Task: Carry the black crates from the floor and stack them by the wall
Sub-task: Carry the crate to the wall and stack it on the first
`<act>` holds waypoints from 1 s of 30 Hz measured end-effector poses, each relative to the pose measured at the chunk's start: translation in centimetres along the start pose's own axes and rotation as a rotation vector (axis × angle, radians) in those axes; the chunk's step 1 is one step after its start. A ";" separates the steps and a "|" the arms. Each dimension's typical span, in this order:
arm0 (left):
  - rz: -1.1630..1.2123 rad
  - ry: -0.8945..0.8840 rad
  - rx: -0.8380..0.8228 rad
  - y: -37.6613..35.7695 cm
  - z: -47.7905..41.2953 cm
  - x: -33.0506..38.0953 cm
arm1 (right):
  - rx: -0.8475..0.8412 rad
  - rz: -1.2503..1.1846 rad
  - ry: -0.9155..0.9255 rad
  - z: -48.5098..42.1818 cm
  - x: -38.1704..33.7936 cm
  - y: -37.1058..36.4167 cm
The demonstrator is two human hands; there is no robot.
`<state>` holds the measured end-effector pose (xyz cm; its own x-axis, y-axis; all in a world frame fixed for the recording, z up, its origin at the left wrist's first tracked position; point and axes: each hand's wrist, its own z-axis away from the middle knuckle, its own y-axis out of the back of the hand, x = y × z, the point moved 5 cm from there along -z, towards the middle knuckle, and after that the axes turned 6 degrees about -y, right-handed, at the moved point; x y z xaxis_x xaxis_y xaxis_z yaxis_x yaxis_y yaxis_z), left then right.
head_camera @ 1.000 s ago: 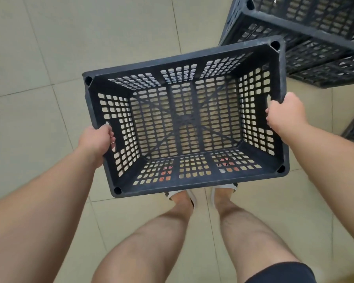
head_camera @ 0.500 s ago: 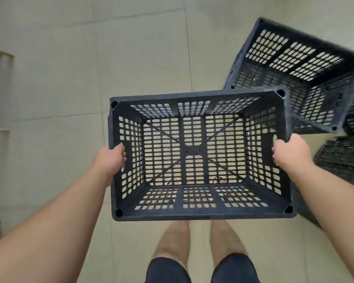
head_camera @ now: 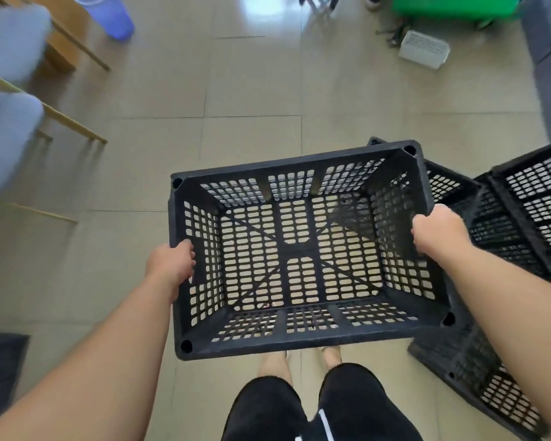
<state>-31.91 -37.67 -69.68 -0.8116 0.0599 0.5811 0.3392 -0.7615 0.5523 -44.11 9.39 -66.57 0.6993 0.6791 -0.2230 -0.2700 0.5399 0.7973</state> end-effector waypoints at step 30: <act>0.519 0.329 0.680 39.8 29.0 -30.2 | -0.157 0.478 1.008 46.0 -21.9 -10.5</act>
<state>19.92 -51.11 -47.91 -0.5379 -0.4498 0.7130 0.8218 -0.0913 0.5624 -26.15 -34.02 -44.25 -0.3331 0.8863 -0.3216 -0.4971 0.1248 0.8587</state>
